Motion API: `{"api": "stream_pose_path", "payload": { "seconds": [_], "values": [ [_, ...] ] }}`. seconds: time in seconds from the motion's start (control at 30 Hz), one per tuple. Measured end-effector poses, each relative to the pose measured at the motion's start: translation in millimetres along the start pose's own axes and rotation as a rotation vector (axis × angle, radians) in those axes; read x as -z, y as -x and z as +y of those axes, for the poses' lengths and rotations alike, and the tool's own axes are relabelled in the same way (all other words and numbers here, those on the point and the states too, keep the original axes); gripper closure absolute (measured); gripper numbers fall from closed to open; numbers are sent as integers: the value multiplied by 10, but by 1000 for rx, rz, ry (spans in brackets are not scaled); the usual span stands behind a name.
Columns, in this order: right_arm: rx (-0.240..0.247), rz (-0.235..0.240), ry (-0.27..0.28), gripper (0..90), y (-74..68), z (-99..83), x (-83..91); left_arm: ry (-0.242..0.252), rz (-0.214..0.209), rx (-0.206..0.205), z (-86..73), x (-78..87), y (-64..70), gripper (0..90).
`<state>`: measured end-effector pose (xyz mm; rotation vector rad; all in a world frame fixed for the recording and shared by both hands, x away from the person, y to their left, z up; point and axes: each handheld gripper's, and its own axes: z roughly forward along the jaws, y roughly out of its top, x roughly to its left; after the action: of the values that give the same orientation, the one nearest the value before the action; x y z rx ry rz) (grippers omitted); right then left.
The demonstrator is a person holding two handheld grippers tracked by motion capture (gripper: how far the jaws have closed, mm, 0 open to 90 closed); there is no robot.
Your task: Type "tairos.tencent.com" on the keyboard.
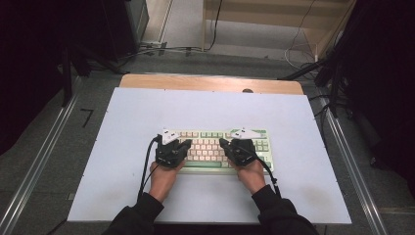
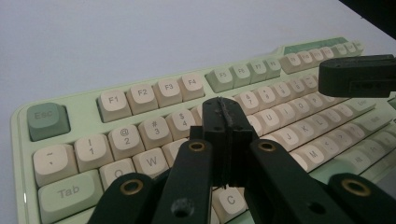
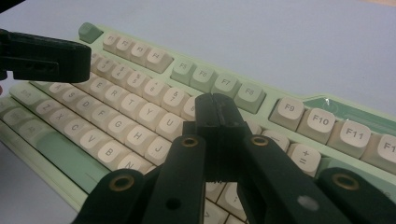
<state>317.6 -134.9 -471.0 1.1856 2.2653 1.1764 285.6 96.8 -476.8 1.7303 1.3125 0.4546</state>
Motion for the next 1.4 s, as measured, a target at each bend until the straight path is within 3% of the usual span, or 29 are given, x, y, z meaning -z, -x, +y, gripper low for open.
{"api": "stream_pose_path", "payload": {
  "seconds": [1.13,1.4],
  "values": [
    [3,-25,-84,875,16,-73,-186,5,6,13,-22,94,-66,900],
    [-6,-15,-42,875,16,-30,-93,8,9,11,-24,119,-88,900]
  ]
}}
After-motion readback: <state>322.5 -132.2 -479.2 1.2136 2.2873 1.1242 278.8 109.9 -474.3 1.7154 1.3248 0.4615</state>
